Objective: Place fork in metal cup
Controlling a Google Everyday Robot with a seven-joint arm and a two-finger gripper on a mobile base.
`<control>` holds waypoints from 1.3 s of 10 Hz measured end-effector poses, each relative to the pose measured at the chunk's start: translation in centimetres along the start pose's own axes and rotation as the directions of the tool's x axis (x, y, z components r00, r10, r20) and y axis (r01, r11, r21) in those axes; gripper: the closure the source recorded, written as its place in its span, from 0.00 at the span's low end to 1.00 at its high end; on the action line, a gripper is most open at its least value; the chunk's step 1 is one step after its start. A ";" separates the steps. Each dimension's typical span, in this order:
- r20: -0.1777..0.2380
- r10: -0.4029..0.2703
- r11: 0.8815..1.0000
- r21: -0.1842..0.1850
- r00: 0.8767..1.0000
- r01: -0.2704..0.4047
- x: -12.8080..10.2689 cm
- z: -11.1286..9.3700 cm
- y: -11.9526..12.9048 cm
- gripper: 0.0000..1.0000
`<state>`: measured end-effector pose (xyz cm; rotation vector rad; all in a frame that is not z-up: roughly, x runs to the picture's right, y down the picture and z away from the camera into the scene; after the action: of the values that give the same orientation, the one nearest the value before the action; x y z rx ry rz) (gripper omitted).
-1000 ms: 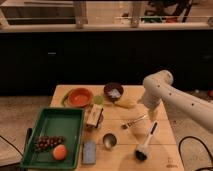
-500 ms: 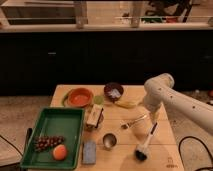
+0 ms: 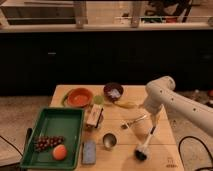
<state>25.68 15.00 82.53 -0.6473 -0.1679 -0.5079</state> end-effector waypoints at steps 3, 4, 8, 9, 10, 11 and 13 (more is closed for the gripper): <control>-0.002 -0.022 1.000 0.001 1.000 0.022 0.4 0.1 0.6 0.20; -0.001 -0.039 0.999 0.007 0.999 0.039 -0.3 -0.2 0.3 0.20; 0.012 -0.069 0.998 0.006 0.998 0.069 -3.9 0.2 -1.7 0.20; 0.019 -0.061 0.998 0.001 0.998 0.061 -4.6 0.6 -2.2 0.20; 0.019 -0.058 0.998 0.000 0.998 0.058 -4.7 0.9 -2.4 0.20; 0.025 -0.033 0.999 -0.007 0.999 0.033 -4.9 1.7 -2.7 0.20; 0.040 -0.011 1.000 -0.018 0.999 0.012 -5.3 3.0 -3.1 0.20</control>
<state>19.57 16.90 84.96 -0.6750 -0.2054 -0.5081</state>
